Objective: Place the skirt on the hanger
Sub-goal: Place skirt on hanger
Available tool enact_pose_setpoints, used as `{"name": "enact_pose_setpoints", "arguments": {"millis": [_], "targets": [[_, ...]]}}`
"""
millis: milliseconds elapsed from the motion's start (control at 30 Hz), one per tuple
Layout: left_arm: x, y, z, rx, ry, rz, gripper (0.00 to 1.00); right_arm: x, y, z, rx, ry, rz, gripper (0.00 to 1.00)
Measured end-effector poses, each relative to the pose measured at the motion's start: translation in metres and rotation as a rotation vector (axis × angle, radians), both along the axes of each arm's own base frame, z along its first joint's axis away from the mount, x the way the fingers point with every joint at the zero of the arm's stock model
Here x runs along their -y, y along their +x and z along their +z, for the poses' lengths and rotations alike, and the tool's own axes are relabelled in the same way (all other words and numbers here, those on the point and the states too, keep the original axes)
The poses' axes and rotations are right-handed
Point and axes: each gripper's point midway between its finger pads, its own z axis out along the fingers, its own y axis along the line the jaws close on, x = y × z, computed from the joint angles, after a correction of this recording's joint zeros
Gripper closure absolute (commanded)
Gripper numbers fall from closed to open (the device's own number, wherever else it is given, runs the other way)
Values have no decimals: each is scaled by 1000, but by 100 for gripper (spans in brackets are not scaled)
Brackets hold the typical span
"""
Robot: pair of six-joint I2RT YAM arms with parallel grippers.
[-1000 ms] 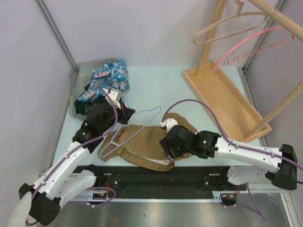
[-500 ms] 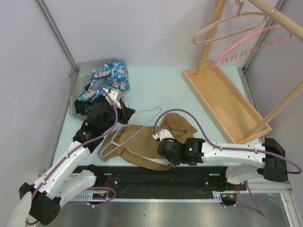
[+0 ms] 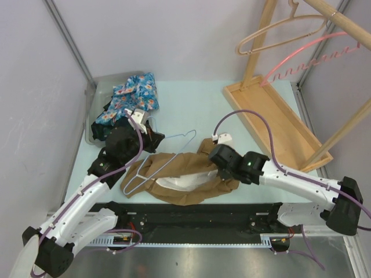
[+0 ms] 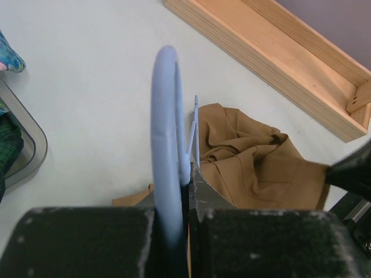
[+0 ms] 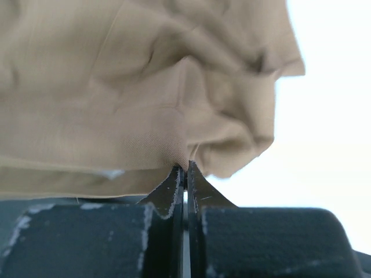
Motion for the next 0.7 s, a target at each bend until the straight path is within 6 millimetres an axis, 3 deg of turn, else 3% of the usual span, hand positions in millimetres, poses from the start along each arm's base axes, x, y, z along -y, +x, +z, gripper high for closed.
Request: {"name": "enact_pose_setpoints", "arguments": {"millis": [200,233,333,400,467,700], "targets": [[0,2,17,40,-31,9,100,0,52,4,10,105,-99,100],[1,10,42,111,-75,30,100,-11,82,2,5,154,-103,100],[5,18,53,138,-89,29,100,-13,95,0,-13,161,-105,100],[12,29,69,176,-108,23,100,-21,117,1,-21,185,-102,100],[19,41,74,190,-115,18,100,-31,141,2,-27,213,-100,100],[32,65,63,173,-107,15,100,-15,199,-5,-54,269,-151,100]]}}
